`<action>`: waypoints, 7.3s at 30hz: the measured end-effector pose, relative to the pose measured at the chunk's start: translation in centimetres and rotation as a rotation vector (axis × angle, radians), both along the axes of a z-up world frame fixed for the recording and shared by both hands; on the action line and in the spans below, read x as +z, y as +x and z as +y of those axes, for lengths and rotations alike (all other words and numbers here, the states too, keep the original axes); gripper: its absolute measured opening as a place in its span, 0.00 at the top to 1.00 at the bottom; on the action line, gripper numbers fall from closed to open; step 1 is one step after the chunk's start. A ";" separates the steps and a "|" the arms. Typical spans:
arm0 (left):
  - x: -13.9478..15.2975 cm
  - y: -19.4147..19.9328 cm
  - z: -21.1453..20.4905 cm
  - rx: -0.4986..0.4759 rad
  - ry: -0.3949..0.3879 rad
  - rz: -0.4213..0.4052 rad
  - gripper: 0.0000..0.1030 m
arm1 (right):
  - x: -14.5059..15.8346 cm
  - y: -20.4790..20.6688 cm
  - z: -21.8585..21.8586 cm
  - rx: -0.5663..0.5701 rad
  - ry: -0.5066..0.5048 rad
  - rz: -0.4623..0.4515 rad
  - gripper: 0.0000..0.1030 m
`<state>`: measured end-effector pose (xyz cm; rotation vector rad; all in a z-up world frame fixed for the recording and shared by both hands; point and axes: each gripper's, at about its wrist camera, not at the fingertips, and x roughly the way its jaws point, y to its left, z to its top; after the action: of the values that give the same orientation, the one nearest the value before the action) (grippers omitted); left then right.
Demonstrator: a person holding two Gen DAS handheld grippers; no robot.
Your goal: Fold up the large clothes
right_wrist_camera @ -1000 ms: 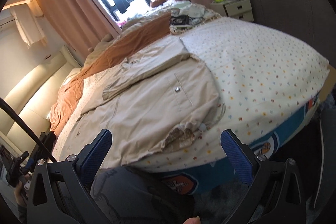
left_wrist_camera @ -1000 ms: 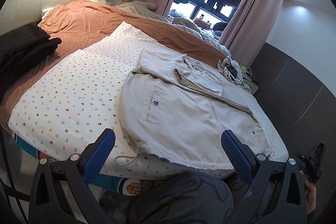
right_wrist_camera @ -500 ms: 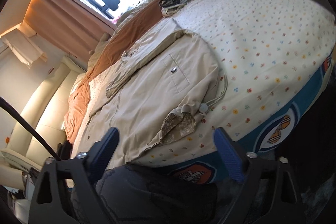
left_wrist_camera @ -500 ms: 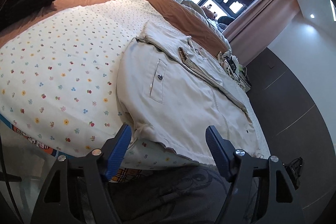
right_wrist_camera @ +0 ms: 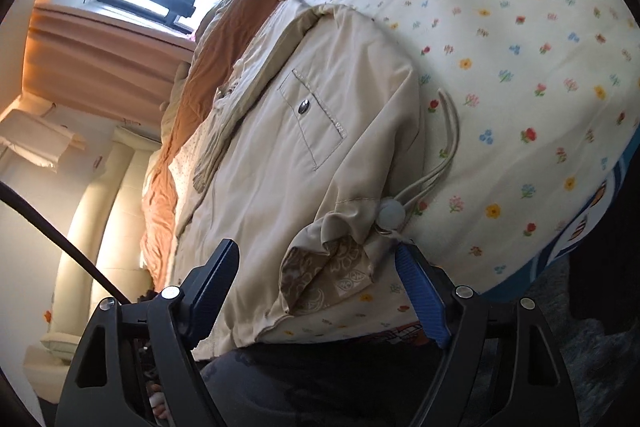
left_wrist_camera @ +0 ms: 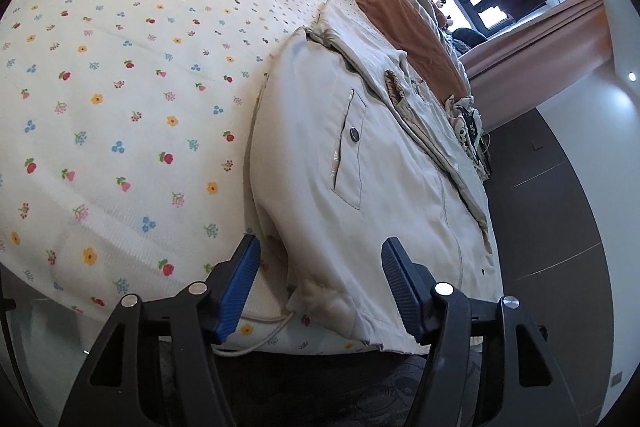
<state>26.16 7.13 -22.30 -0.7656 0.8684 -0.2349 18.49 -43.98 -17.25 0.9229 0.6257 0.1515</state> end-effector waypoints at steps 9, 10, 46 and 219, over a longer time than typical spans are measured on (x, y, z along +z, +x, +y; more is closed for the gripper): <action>-1.0 2.8 0.2 -0.004 -0.027 0.034 0.38 | -1.3 3.6 -0.1 0.024 0.121 -0.039 0.23; -0.9 3.1 0.1 -0.006 -0.024 0.036 0.38 | -1.3 4.0 -0.2 0.017 0.121 -0.038 0.23; 10.5 -7.0 2.3 0.041 0.005 -0.242 0.92 | 11.1 -9.1 4.7 -0.035 -0.016 -0.411 0.95; 0.2 2.3 9.3 0.166 -0.173 0.097 0.35 | 13.9 30.8 35.0 0.312 -0.800 0.181 1.00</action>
<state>28.50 16.45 -22.11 -1.0127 0.8786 -0.1275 49.25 -8.96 -3.34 0.0618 0.9039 0.0822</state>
